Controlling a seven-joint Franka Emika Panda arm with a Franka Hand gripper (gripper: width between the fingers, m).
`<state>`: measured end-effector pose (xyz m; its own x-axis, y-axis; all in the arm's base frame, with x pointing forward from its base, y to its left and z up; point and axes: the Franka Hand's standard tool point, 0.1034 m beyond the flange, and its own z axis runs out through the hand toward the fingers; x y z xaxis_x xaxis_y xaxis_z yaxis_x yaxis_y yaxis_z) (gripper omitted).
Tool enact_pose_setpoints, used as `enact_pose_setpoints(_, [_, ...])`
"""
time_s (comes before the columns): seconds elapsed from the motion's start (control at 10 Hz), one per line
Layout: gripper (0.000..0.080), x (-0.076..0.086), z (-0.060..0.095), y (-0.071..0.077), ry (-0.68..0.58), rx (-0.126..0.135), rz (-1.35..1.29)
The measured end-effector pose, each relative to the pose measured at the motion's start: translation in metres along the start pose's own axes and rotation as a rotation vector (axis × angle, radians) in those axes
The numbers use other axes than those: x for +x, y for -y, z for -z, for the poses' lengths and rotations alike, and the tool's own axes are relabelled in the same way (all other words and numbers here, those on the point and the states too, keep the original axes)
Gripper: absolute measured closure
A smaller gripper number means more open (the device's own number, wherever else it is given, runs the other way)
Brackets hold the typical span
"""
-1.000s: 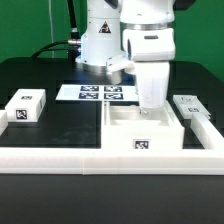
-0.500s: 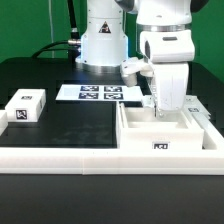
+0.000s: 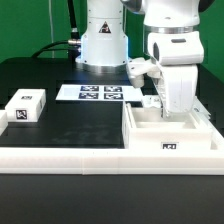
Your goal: Assemble cabinet
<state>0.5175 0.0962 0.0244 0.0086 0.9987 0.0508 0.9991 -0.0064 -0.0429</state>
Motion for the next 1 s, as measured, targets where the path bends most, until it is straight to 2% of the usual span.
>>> enact_pose_setpoints(0.2, [0.0759,0.0101,-0.0007,-0.0001,0.001,0.012,0.005])
enact_pose_setpoints(0.4, [0.0758,0.0124,-0.0007,-0.0002,0.010,0.041,0.010])
enact_pose_setpoints(0.8, [0.0758,0.0116,-0.0010,0.0001,0.010,0.041,0.009])
enact_pose_setpoints(0.9, [0.0580,0.0112,-0.0010,0.0001,0.010,0.041,0.008])
enact_pose_setpoints(1.0, [0.0444,0.0108,-0.0011,0.0001,0.010,0.041,0.007])
